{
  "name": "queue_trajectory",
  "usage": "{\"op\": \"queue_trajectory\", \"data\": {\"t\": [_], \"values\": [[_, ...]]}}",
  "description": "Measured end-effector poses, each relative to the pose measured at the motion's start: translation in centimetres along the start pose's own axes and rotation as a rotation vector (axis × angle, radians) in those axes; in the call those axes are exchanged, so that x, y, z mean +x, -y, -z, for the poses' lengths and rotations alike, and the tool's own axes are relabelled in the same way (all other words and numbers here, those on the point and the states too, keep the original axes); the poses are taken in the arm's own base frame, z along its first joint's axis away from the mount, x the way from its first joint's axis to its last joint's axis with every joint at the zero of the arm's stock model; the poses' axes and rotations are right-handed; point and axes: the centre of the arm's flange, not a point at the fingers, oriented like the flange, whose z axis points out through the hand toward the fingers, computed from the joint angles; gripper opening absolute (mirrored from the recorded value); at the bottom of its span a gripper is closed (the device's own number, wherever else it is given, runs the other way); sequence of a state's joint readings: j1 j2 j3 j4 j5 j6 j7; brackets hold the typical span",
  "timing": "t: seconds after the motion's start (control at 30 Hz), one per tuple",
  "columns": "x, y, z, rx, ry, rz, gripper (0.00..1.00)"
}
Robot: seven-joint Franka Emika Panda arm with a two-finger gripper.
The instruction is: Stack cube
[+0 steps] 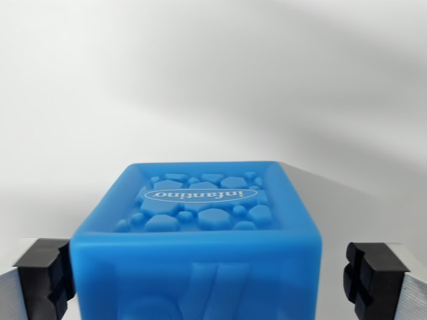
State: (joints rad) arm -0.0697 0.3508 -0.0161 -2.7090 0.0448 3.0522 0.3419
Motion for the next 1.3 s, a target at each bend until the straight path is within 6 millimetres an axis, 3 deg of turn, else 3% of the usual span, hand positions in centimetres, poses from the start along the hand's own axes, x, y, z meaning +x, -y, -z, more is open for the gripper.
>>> {"op": "queue_trajectory", "data": {"t": [0.13,0.17,1.3], "values": [[-0.01,0.01,-0.28,0.001,-0.002,0.0,1.0],[-0.01,0.02,-0.32,0.001,-0.001,0.0,0.0],[0.03,0.03,-0.32,0.001,-0.002,0.0,0.0]]}}
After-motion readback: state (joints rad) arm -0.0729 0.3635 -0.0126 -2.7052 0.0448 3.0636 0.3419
